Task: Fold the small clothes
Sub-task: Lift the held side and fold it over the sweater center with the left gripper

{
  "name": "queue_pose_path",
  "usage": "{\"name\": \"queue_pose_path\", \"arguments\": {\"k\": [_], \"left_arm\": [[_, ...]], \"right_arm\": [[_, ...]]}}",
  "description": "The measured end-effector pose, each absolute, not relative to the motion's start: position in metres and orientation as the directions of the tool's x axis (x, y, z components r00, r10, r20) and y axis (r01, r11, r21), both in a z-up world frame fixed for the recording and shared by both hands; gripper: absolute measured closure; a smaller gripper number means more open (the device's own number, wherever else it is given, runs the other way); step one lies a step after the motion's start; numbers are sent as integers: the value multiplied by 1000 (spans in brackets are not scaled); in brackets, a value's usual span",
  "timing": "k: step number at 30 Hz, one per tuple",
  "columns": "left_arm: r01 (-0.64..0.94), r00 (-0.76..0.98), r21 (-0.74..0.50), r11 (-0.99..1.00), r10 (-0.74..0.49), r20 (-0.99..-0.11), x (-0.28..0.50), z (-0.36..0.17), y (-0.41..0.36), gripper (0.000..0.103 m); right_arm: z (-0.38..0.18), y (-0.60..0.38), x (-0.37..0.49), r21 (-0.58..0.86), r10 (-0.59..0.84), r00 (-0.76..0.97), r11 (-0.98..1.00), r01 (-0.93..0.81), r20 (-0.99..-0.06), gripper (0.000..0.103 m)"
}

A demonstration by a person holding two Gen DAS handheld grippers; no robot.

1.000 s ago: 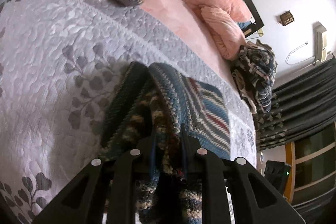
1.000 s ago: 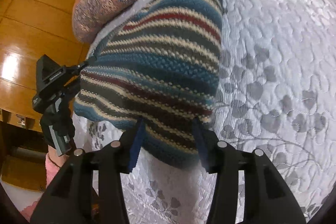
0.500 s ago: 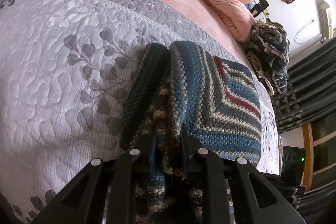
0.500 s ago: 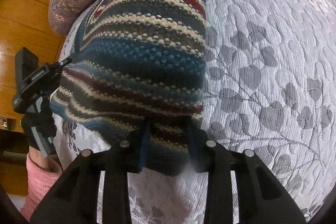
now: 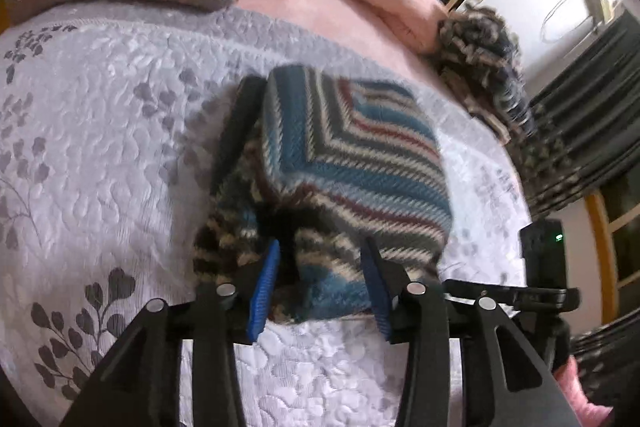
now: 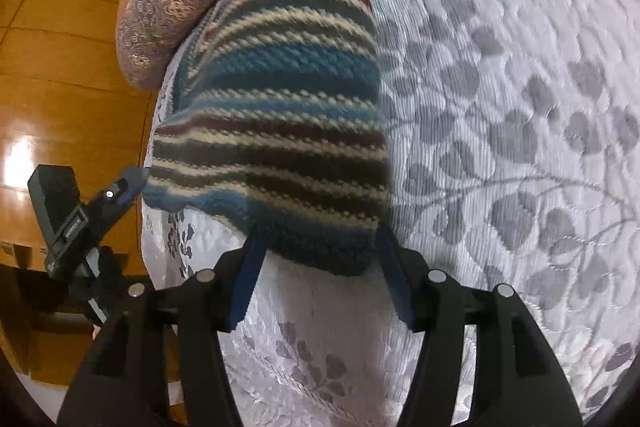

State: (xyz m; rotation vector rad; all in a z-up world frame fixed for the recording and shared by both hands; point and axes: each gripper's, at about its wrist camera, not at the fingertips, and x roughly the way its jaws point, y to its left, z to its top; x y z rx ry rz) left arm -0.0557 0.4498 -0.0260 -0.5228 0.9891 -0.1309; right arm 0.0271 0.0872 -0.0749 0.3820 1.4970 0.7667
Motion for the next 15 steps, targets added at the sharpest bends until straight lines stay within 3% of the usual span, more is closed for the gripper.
{"name": "queue_pose_path", "arguments": {"k": [2, 3, 4, 6, 10, 15], "left_arm": [[-129, 534, -506, 853, -371, -760, -52, -35, 447, 62], [-121, 524, -515, 848, -386, -759, -49, -39, 445, 68], [-118, 518, -512, 851, -387, -762, -48, -42, 442, 85], [-126, 497, -497, 858, -379, -781, -44, -48, 439, 89], [-121, 514, -504, 855, -380, -769, -52, -43, 445, 92], [-107, 554, -545, 832, -405, -727, -66, -28, 480, 94]], "right_arm": [[-82, 92, 27, 671, 663, -115, 714, -199, -740, 45], [-84, 97, 28, 661, 653, -117, 722, -205, -749, 45], [-88, 102, 28, 653, 643, -125, 728, -210, -756, 45], [-94, 111, 28, 647, 632, -140, 736, -199, -762, 52], [-87, 122, 33, 646, 631, -143, 734, -210, -763, 80], [-56, 115, 31, 667, 658, -137, 696, -265, -741, 83]]}}
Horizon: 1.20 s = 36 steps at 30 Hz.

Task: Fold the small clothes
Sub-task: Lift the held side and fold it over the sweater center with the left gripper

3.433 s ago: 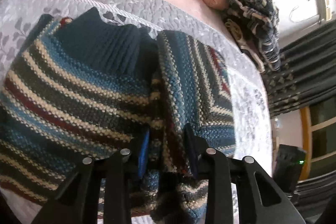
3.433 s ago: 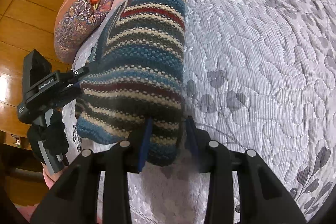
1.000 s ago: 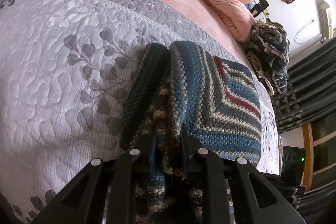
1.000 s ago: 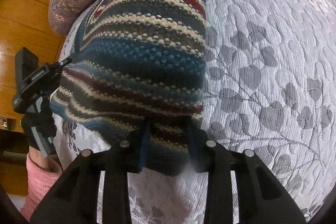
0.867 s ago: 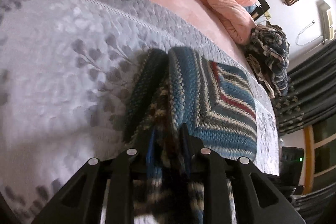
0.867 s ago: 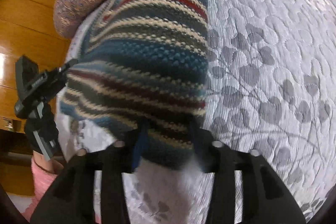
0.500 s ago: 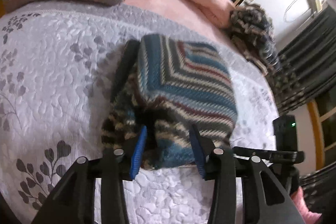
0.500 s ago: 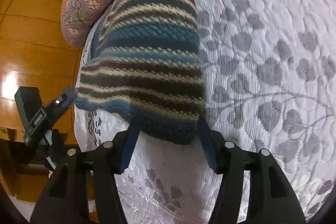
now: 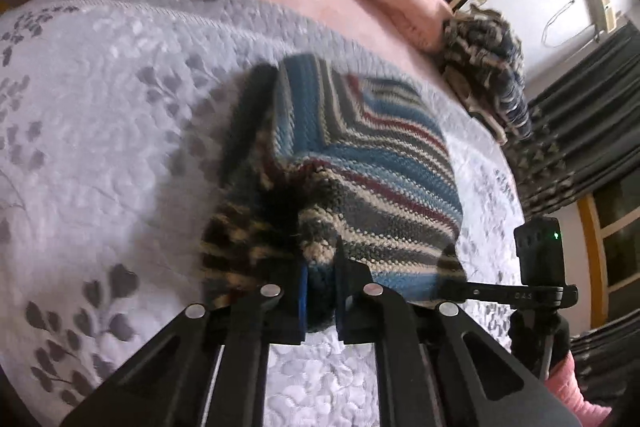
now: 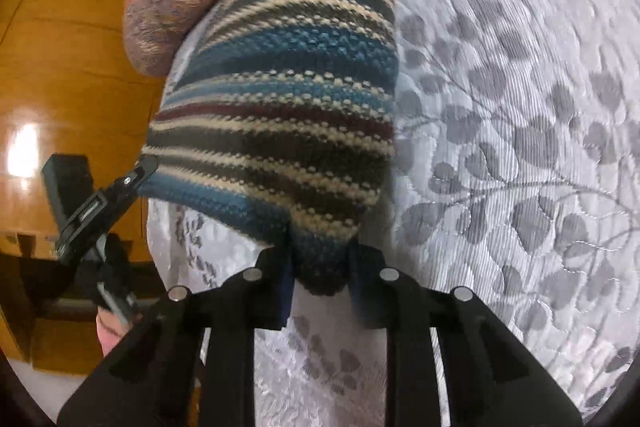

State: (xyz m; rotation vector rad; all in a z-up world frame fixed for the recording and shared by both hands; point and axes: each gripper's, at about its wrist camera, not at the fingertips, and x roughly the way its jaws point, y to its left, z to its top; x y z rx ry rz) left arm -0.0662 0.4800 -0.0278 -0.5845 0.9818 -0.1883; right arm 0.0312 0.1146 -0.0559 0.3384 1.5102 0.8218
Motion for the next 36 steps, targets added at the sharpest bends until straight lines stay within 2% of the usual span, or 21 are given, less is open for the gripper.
{"name": "queue_pose_path", "arguments": {"k": [6, 15, 19, 20, 22, 24, 29, 33, 36], "left_arm": [[-132, 469, -486, 864, -377, -798, -62, -69, 478, 94], [-127, 474, -464, 877, -357, -805, -58, -86, 470, 94], [-108, 459, -490, 865, -394, -796, -65, -72, 470, 84], [-99, 456, -492, 865, -400, -795, -66, -68, 471, 77], [-62, 479, -468, 882, -385, -789, -73, -48, 474, 64], [-43, 506, -466, 884, -383, -773, -72, -31, 479, 60], [-72, 554, -509, 858, -390, -735, -30, -12, 495, 56], [-138, 537, -510, 849, -368, -759, 18, -28, 497, 56], [-172, 511, -505, 846, -362, -780, 46, -45, 497, 56]], "right_arm": [[-70, 133, 25, 590, 573, -153, 750, -298, -805, 83], [-89, 129, 25, 596, 574, -165, 754, -276, -802, 81], [-74, 147, 27, 573, 556, -151, 756, -317, -817, 71], [-66, 147, 27, 565, 553, -140, 755, -331, -821, 69], [-53, 147, 30, 552, 551, -114, 755, -353, -827, 52], [-38, 142, 38, 555, 569, -77, 750, -360, -819, 49], [-24, 159, 66, 530, 560, -30, 763, -370, -828, 46], [-32, 170, 84, 524, 551, -30, 774, -355, -834, 46], [-39, 178, 92, 521, 545, -34, 778, -351, -838, 39]]}}
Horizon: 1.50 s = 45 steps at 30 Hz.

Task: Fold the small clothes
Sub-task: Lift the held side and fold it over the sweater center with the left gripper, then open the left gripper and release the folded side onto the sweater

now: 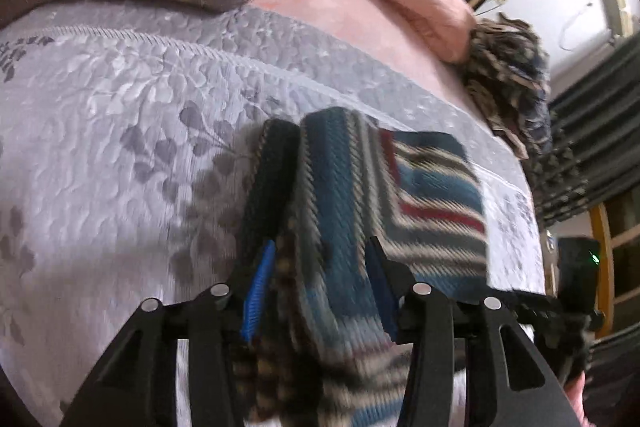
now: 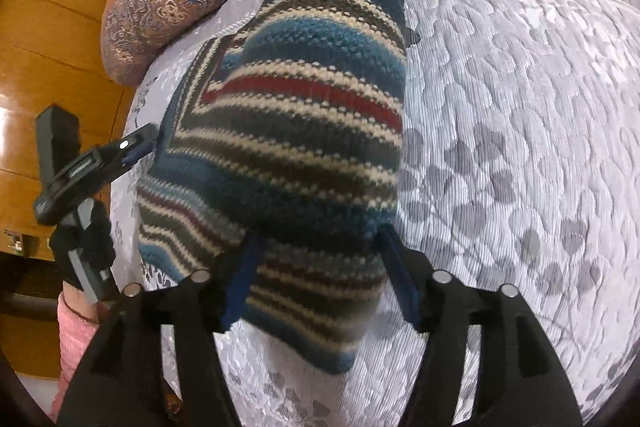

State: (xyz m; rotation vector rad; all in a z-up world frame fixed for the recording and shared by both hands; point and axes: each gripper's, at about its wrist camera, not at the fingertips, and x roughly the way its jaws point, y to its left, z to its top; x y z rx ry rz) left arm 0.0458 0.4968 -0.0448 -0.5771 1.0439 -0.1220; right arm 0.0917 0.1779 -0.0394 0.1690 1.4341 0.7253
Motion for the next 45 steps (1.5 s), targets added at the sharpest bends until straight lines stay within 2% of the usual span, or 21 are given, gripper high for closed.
{"name": "queue_pose_path", "arguments": {"k": [5, 7, 8, 9, 10, 15, 19, 23, 29, 33, 37, 45], "left_arm": [[-169, 513, -553, 816, -406, -756, 64, -56, 494, 58], [-157, 518, -538, 828, -395, -759, 70, -53, 487, 66], [-155, 519, -526, 836, -384, -764, 72, -51, 485, 78], [-153, 523, -511, 846, -369, -768, 73, -49, 483, 87], [-156, 536, -506, 849, -357, -765, 72, -46, 483, 89], [-140, 642, -471, 871, -283, -713, 48, -23, 488, 91], [-174, 613, -487, 856, -292, -734, 51, -47, 503, 92], [-183, 596, -495, 849, -305, -743, 58, -68, 506, 91], [-172, 580, -445, 879, -275, -767, 54, -58, 498, 87], [-185, 581, -376, 908, -207, -787, 36, -34, 492, 79], [-179, 584, -345, 921, -183, -791, 0, -14, 482, 61], [-148, 556, -289, 946, -162, -815, -53, -12, 442, 56]], "right_arm": [[-44, 180, 95, 514, 542, -30, 775, -368, -840, 37], [-45, 180, 94, 509, 539, -26, 776, -373, -842, 37], [-45, 179, 93, 503, 536, -22, 778, -376, -844, 37], [-45, 180, 93, 498, 533, -18, 779, -380, -846, 37], [-45, 180, 92, 495, 531, -15, 780, -383, -847, 37], [-42, 183, 88, 468, 516, 7, 782, -411, -856, 37], [-42, 192, 85, 441, 498, 20, 786, -434, -867, 36], [-42, 197, 85, 418, 480, 33, 794, -441, -877, 36], [-43, 198, 84, 400, 465, 48, 804, -440, -884, 35], [-37, 198, 79, 385, 454, 65, 815, -433, -889, 36], [-26, 195, 64, 344, 430, 104, 827, -445, -897, 37], [-21, 186, 39, 291, 383, 126, 842, -454, -915, 37]]}}
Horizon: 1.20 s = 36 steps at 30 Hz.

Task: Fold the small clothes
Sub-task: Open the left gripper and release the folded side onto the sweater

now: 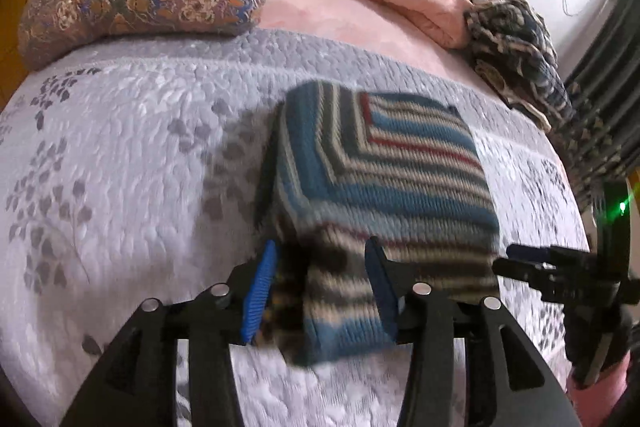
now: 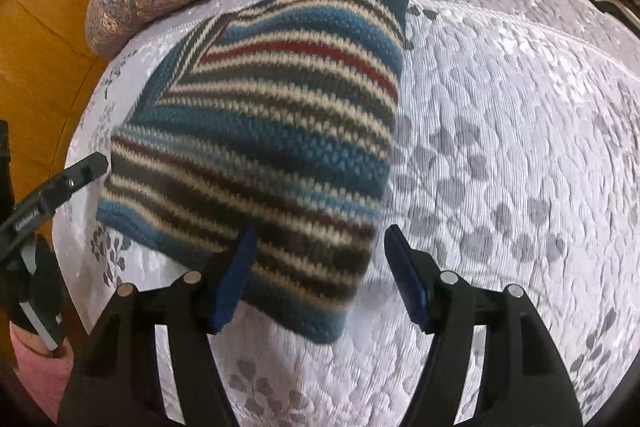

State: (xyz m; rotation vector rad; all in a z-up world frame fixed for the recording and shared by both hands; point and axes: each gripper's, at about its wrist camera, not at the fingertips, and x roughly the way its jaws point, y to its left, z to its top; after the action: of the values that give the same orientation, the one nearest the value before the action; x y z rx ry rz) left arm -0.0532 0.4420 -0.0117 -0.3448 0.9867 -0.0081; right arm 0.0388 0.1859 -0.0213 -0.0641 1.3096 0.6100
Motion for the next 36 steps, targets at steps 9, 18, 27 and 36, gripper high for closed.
{"name": "queue_pose_path", "arguments": {"k": [9, 18, 27, 36], "left_arm": [[-158, 504, -239, 958, -130, -854, -53, -41, 437, 64], [-171, 460, -257, 951, -154, -875, -51, -66, 448, 63], [-170, 456, -286, 943, -182, -871, -49, -80, 451, 59], [-174, 461, -318, 932, -208, -863, -49, -79, 456, 57]], "right_arm": [[-30, 184, 24, 255, 353, 134, 846, -468, -926, 37], [-41, 184, 23, 250, 343, 126, 850, -464, -931, 38], [-49, 185, 23, 238, 327, 124, 857, -457, -937, 38], [-60, 187, 27, 239, 321, 113, 860, -451, -940, 37]]}}
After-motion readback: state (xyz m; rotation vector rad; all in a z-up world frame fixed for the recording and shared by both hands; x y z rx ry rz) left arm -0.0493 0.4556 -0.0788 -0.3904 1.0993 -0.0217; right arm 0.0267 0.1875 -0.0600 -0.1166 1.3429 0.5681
